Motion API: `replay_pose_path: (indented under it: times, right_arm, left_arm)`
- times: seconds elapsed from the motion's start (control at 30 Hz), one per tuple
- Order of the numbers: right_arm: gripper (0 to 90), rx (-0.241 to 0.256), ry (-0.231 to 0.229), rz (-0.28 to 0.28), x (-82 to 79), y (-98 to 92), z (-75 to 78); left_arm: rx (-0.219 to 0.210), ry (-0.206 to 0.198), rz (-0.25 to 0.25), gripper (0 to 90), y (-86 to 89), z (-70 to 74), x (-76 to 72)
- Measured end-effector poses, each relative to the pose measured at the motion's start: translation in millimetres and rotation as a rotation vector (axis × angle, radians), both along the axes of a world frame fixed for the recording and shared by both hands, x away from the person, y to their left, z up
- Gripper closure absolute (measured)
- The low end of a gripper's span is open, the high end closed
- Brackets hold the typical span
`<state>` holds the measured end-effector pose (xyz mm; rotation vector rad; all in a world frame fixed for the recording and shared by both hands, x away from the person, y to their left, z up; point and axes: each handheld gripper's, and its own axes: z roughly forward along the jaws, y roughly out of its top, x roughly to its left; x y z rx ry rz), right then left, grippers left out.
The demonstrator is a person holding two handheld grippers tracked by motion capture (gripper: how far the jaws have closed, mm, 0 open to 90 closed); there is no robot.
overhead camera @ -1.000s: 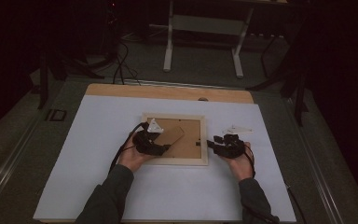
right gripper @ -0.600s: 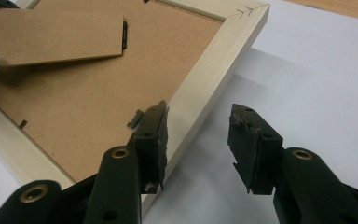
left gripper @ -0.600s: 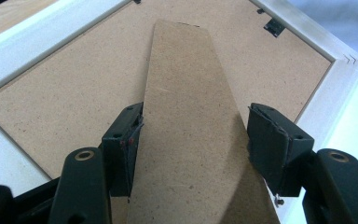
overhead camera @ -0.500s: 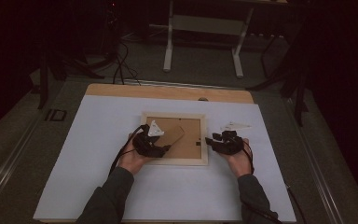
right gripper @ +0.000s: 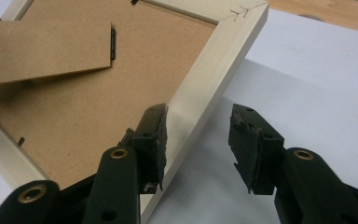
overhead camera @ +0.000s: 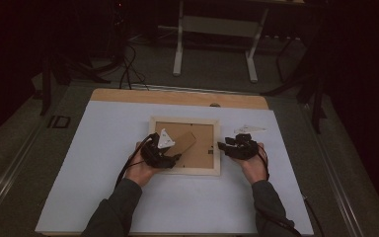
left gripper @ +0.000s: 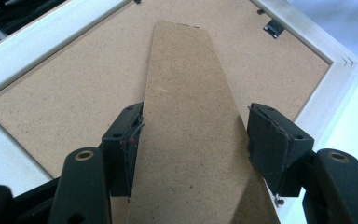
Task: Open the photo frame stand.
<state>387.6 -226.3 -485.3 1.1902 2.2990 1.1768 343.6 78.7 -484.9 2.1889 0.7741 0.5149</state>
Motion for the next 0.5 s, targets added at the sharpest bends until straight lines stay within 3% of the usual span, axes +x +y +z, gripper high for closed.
replay_pose_path:
  times: [0.5]
  right_arm:
    - [52.3, 0.030, 0.029, 0.007, 10.8, 7.2, 0.3]
  left_arm:
    - [0.010, -0.037, -0.005, 40.4, -0.6, -0.5, -3.6]
